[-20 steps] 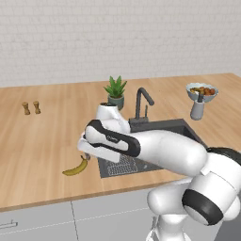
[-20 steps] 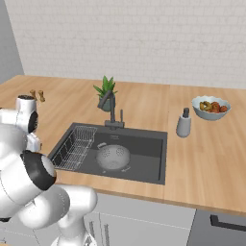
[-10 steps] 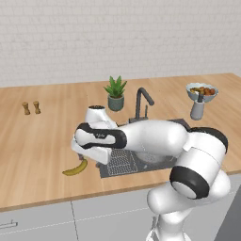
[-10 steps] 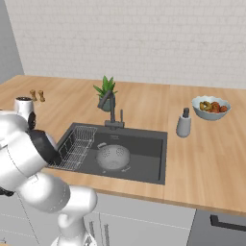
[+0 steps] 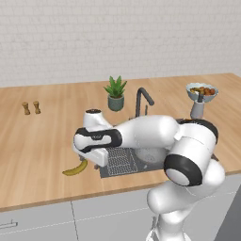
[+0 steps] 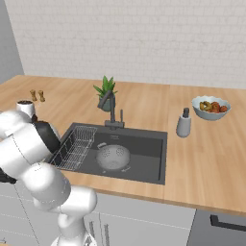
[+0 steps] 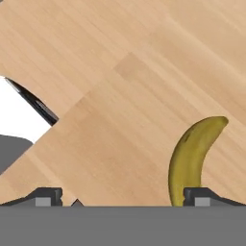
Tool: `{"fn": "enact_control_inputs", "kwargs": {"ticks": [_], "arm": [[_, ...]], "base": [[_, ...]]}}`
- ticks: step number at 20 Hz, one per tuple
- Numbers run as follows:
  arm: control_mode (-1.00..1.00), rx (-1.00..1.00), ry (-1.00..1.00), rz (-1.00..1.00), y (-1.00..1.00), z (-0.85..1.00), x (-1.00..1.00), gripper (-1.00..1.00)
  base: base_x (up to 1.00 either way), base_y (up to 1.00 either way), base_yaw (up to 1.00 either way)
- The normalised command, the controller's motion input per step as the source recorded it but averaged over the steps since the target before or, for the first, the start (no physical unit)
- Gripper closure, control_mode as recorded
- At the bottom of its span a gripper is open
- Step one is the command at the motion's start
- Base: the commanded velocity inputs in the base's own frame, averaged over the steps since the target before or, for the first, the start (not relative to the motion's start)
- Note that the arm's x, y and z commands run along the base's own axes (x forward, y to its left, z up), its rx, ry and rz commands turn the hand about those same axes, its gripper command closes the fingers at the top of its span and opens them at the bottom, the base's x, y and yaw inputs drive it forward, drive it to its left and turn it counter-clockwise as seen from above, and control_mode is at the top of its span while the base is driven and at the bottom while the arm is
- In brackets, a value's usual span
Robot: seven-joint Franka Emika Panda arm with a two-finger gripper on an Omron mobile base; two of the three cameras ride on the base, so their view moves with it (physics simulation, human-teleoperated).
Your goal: Put the colander in the sink, put the banana in the colander, and turn on the sink faucet and pour water over the colander.
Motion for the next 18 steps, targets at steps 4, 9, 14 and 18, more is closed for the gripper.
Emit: {"fn": "enact_control_inputs", "kwargs": {"ticks": [4, 9, 14, 18], "arm": [[-1.0, 0.0, 0.0, 0.0, 0.02, -0.18, 0.27, -1.0], [-1.0, 0.0, 0.02, 0.0, 0.14, -0.22, 0.19, -1.0], [-1.0, 0.0, 0.0, 0.0, 0.23, -0.11, 0.16, -1.0], [-1.0, -0.01, 0.0, 0.0, 0.18, -0.22, 0.08, -1.0]], "base": [[0.0, 0.0, 0.0], [0.0, 0.0, 0.0], [0.0, 0.0, 0.0], [0.0, 0.0, 0.0]]}}
